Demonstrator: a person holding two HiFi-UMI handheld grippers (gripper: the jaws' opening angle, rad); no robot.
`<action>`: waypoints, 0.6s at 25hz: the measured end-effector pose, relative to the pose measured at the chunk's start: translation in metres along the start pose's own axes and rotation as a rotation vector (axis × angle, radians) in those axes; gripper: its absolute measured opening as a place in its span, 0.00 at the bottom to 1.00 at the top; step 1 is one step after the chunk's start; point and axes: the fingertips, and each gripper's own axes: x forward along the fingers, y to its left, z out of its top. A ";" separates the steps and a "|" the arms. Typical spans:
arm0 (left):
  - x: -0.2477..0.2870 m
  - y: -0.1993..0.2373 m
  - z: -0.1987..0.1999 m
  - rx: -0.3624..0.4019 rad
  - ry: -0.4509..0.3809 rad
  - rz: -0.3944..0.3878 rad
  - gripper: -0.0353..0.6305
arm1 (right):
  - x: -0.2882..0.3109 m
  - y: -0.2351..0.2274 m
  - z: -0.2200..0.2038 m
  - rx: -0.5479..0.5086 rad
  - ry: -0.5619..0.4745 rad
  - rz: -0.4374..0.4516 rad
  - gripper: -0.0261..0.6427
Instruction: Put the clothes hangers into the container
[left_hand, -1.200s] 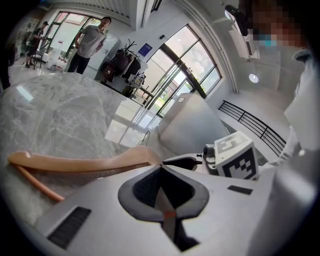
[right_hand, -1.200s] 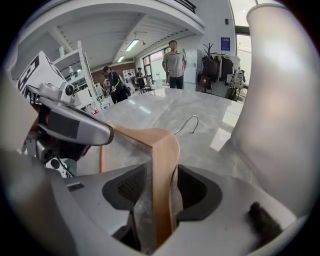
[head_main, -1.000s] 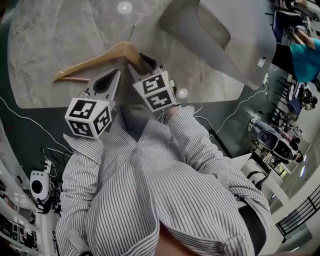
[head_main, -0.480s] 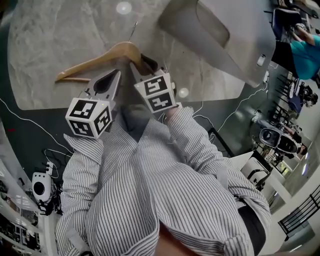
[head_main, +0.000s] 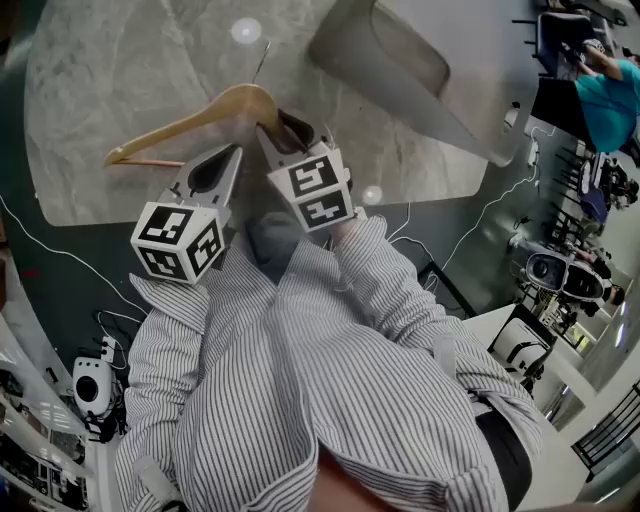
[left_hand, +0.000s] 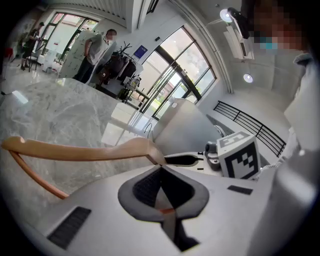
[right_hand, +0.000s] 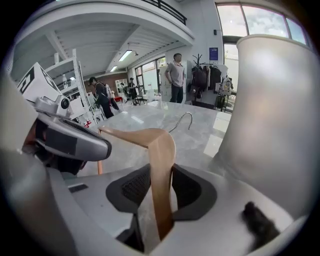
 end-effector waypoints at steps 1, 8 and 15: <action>-0.003 -0.003 0.004 0.007 -0.009 -0.002 0.07 | -0.004 0.000 0.004 0.003 -0.010 0.000 0.24; -0.017 -0.013 0.047 0.087 -0.069 -0.005 0.07 | -0.036 -0.003 0.050 -0.031 -0.095 -0.040 0.24; -0.019 -0.061 0.107 0.259 -0.136 -0.075 0.07 | -0.084 -0.025 0.106 -0.006 -0.219 -0.109 0.24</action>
